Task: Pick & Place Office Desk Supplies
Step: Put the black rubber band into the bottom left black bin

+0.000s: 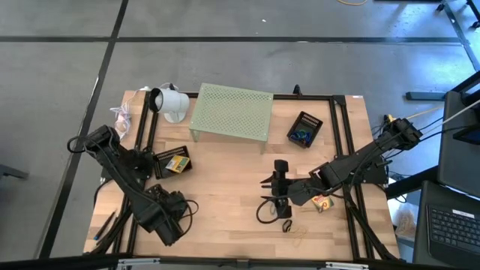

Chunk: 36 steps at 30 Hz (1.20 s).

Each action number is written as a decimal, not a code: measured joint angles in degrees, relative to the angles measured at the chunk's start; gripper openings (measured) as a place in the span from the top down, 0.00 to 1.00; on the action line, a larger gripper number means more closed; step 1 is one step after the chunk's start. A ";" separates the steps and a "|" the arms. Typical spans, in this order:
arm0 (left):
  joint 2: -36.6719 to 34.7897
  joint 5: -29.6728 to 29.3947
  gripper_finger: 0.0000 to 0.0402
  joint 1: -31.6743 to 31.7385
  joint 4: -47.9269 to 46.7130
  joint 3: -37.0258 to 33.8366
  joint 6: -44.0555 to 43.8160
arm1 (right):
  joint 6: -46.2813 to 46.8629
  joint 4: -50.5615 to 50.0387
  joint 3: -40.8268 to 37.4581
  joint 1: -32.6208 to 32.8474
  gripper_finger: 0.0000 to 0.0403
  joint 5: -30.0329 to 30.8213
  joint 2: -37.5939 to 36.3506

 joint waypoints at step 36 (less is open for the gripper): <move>0.04 -9.44 0.74 2.87 2.71 0.00 0.21 | 54.36 -14.28 -0.94 2.99 0.50 -20.99 19.74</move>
